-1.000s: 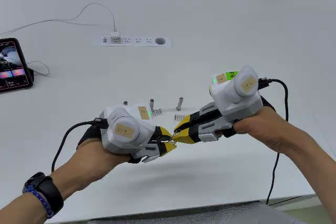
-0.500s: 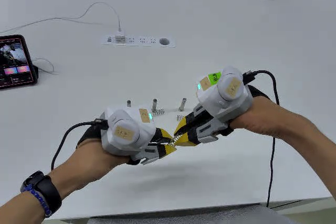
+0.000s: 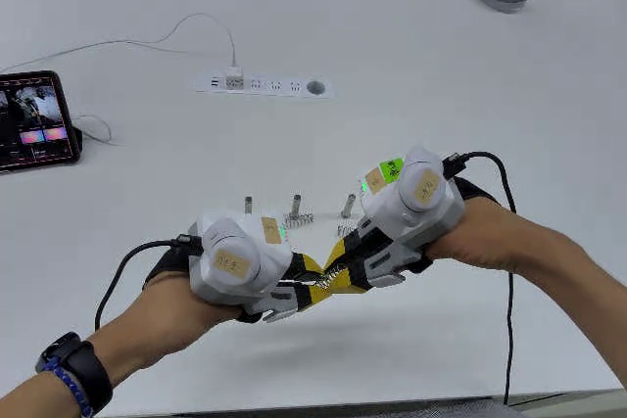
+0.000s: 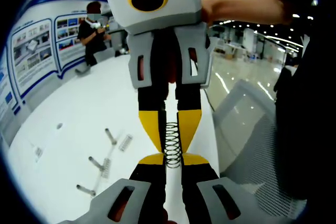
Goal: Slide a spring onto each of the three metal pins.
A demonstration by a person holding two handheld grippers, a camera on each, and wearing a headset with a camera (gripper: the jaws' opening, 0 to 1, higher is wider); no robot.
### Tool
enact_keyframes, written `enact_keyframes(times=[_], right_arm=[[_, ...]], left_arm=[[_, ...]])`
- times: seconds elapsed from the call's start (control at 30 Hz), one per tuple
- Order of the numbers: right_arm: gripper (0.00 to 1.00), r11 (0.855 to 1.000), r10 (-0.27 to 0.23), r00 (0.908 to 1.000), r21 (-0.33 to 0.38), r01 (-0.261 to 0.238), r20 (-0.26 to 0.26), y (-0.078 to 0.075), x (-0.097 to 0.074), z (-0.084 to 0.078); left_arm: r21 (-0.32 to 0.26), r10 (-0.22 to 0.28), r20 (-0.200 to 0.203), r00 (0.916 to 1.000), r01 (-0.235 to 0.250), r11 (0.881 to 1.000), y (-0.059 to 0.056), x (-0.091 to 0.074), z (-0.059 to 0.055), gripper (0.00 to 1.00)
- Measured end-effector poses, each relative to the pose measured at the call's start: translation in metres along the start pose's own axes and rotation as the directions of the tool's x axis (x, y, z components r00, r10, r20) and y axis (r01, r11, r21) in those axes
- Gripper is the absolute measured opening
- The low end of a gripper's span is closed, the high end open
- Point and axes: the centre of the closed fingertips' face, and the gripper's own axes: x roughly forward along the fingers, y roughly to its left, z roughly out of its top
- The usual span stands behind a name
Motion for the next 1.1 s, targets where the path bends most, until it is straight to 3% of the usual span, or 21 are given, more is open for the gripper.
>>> enact_keyframes(times=[0.2, 0.43, 0.7, 0.93, 1.1], right_arm=[[0.12, 1.0, 0.004, 1.0, -0.003, -0.004, 0.002, 0.001, 0.003, 0.002], [0.12, 1.0, 0.0, 0.9999, -0.005, 0.0, -0.014, -0.001, 0.01, 0.001], [0.12, 1.0, -0.011, 0.9999, 0.003, 0.011, -0.008, -0.008, 0.011, 0.001], [0.12, 1.0, -0.014, 0.9995, 0.003, 0.014, -0.027, -0.014, 0.013, -0.003], [0.12, 1.0, -0.016, 0.9991, -0.003, 0.016, -0.04, -0.015, 0.015, -0.005]], left_arm=[[-0.021, 0.002, 0.019, 0.9998, -0.002, 1.0, 0.0, -0.002, -0.003, 0.09], [-0.007, 0.013, 0.008, 0.9999, -0.013, 1.0, -0.001, -0.001, -0.012, 0.11], [-0.037, 0.054, -0.013, 0.9985, -0.054, 0.998, 0.005, -0.011, -0.032, 0.19], [-0.116, 0.118, -0.013, 0.9929, -0.119, 0.986, 0.018, -0.024, -0.048, 0.24], [-0.171, 0.166, -0.009, 0.9861, -0.165, 0.971, 0.027, -0.033, -0.057, 0.27]])
